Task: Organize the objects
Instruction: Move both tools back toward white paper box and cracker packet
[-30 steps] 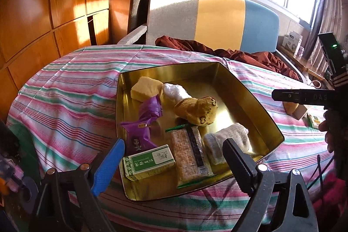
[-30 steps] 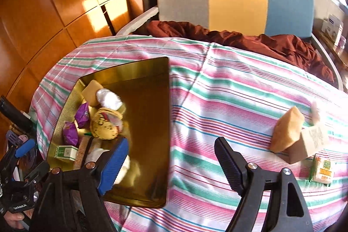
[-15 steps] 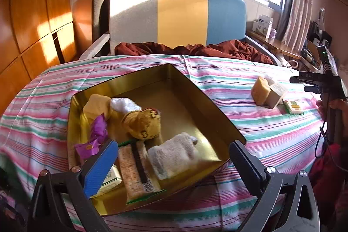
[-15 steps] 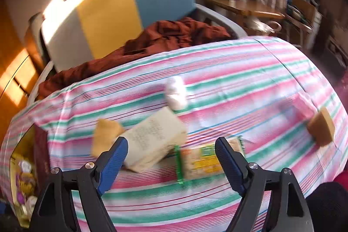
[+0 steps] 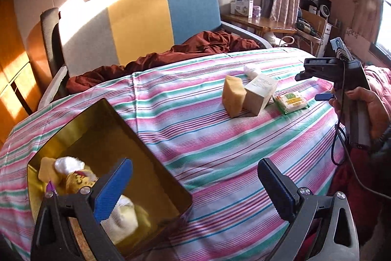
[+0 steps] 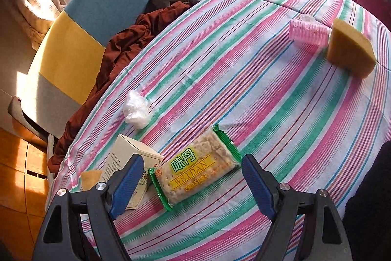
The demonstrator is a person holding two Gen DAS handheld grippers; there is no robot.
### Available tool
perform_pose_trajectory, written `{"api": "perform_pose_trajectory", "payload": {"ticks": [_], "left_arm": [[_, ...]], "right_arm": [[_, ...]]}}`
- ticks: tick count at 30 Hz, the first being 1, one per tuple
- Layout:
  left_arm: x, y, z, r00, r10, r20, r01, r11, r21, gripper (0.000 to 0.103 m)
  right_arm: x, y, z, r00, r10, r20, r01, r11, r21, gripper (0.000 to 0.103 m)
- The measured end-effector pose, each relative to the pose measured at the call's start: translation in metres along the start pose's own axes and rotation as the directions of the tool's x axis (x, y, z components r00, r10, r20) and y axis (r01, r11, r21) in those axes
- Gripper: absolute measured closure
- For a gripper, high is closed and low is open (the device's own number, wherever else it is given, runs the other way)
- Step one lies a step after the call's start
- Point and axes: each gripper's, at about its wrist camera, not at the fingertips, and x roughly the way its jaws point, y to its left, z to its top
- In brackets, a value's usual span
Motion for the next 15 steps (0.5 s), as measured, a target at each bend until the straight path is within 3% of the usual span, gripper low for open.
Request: {"api": "perform_pose_trajectory", "payload": {"ticks": [4, 7, 12, 15], "left_arm": [[0.020, -0.013, 0.020, 0.999, -0.038, -0.021, 0.038, 0.999, -0.007, 0.000], [0.031, -0.024, 0.034, 0.999, -0.028, -0.018, 0.028, 1.000, 0.010, 0.000], [0.048, -0.054, 0.061, 0.998, -0.063, 0.006, 0.062, 0.990, 0.127, 0.000], [0.061, -0.073, 0.075, 0.992, -0.128, 0.008, 0.124, 0.974, 0.190, 0.000]], "right_arm": [[0.003, 0.002, -0.001, 1.000, 0.024, -0.019, -0.024, 1.000, 0.000, 0.019], [-0.001, 0.001, -0.001, 0.999, 0.043, -0.007, -0.042, 0.999, 0.011, 0.019], [-0.006, -0.006, 0.002, 0.998, 0.066, 0.015, -0.067, 0.996, 0.053, 0.019], [-0.009, -0.011, 0.004, 0.996, 0.081, 0.027, -0.083, 0.993, 0.084, 0.019]]}}
